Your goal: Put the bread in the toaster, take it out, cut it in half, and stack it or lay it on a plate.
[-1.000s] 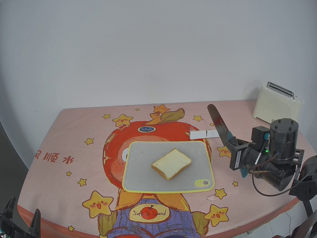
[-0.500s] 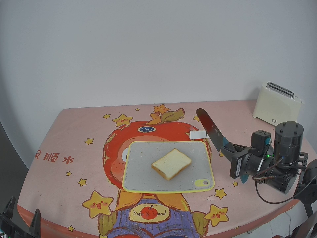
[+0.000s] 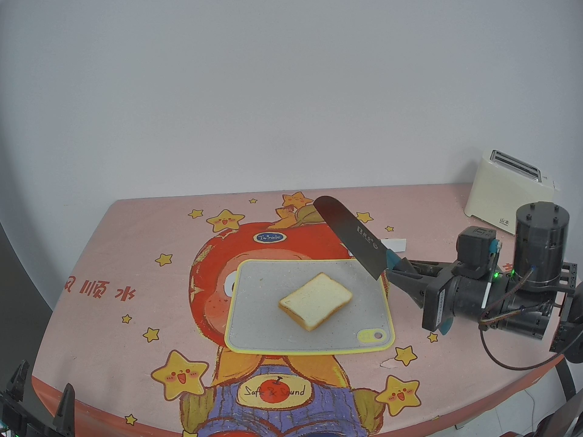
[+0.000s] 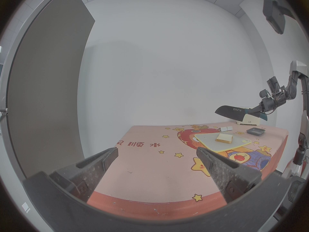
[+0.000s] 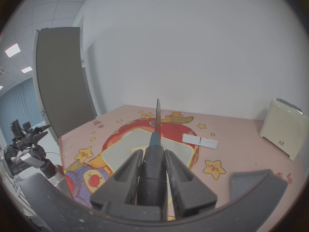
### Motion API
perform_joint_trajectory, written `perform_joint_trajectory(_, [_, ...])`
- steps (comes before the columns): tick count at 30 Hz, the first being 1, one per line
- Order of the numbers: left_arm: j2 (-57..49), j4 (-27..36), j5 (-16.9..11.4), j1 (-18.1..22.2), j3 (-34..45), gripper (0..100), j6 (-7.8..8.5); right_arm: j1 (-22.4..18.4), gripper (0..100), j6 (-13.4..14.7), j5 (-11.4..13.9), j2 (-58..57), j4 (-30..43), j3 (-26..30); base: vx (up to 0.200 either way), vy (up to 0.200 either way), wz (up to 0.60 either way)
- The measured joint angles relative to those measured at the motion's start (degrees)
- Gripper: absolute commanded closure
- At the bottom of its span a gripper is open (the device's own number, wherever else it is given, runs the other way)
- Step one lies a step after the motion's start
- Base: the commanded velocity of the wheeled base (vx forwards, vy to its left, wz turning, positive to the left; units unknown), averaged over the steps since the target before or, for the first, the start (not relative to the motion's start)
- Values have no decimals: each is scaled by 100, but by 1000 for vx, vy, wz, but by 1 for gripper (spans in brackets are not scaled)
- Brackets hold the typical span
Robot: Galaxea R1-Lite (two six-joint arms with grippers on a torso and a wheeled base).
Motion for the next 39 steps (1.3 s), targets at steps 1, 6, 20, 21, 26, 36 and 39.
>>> perform_joint_trajectory(1, [0, 2, 0, 0, 0, 0, 0, 16, 100, 0, 57, -50, 20, 33, 0, 0, 0])
perform_joint_trajectory(6, [0, 2, 0, 0, 0, 0, -5, 210, 100, -63, 182, -378, 564, 199, 0, 0, 0])
perform_joint_trajectory(20, [0, 2, 2, 0, 0, 0, -6, 545, 100, -137, 190, -577, 780, 302, 0, 0, 0])
perform_joint_trajectory(21, [0, 2, 2, 0, 0, 0, -6, 551, 100, -134, 177, -564, 775, 304, 0, 0, 0])
perform_joint_trajectory(26, [0, 4, 2, 0, 0, 0, -9, 566, 100, -123, 117, -499, 783, 315, 0, 0, 0])
perform_joint_trajectory(36, [0, 4, 2, 0, 0, 0, -9, 621, 100, -107, -172, -229, 745, 319, 0, 0, 0])
perform_joint_trajectory(39, [0, 2, 2, 0, 0, 0, -9, 647, 100, -105, -249, -101, 611, 330, 0, 0, 0])
